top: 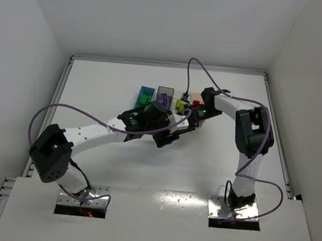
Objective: Sort the legos into containers by color
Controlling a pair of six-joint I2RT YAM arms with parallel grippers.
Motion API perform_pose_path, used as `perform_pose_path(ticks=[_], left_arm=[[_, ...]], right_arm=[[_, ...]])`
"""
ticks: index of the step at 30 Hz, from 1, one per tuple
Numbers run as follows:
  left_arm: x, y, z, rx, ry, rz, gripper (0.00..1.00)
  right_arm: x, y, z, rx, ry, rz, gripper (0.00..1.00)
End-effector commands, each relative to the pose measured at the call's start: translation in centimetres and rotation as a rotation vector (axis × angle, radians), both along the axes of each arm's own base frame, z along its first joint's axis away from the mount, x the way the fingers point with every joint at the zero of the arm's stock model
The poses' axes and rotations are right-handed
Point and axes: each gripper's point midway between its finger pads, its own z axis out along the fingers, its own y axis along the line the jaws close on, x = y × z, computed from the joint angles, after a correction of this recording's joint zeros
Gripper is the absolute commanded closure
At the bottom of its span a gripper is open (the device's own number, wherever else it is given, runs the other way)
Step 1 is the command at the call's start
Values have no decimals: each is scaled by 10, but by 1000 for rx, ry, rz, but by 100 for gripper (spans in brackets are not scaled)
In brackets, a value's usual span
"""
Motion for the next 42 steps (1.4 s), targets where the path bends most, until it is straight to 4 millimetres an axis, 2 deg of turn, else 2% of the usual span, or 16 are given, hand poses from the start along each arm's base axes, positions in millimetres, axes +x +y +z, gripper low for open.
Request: perform_pose_path(ticks=[1, 4, 5, 8, 11, 12, 13, 15, 21, 23, 28, 34, 35, 36, 40, 42], left_arm=[[-11, 4, 6, -29, -10, -6, 64], [-15, 12, 2, -19, -9, 1, 64], [-16, 13, -2, -12, -4, 1, 64], [-18, 15, -3, -11, -2, 1, 64], [-17, 16, -3, -7, -7, 8, 64], [-17, 16, -3, -7, -7, 8, 64], [-17, 16, -3, -7, -7, 8, 64], [-14, 16, 0, -10, -18, 15, 64], [-9, 17, 0, 2, -32, 36, 64], [-3, 16, 2, -5, -38, 45, 64], [1, 16, 6, -15, -37, 60, 64], [4, 13, 10, -22, -43, 60, 64], [4, 13, 7, -15, -37, 60, 64], [5, 14, 7, -11, -42, 67, 64], [10, 16, 8, -14, -52, 83, 64], [10, 16, 8, -14, -52, 84, 64]], right_arm=[[40, -10, 42, 93, -154, -64, 100], [69, -31, 59, 97, -205, -140, 100], [79, -43, 62, 86, -225, -173, 100], [103, -56, 64, 38, -242, -242, 100], [143, -76, 49, -152, -348, -380, 100], [159, -80, 51, -197, -406, -441, 100], [174, -93, 36, -305, -438, -503, 100], [189, -97, 36, -384, -504, -552, 100], [221, -121, 14, -584, -561, -702, 97], [226, -128, 8, -627, -569, -726, 93], [220, -129, -15, -678, -523, -698, 87], [214, -125, -28, -692, -499, -669, 63], [213, -121, -28, -690, -502, -660, 53], [212, -119, -27, -676, -499, -654, 49], [200, -107, -12, -596, -499, -624, 42], [186, -94, -4, -512, -476, -579, 38]])
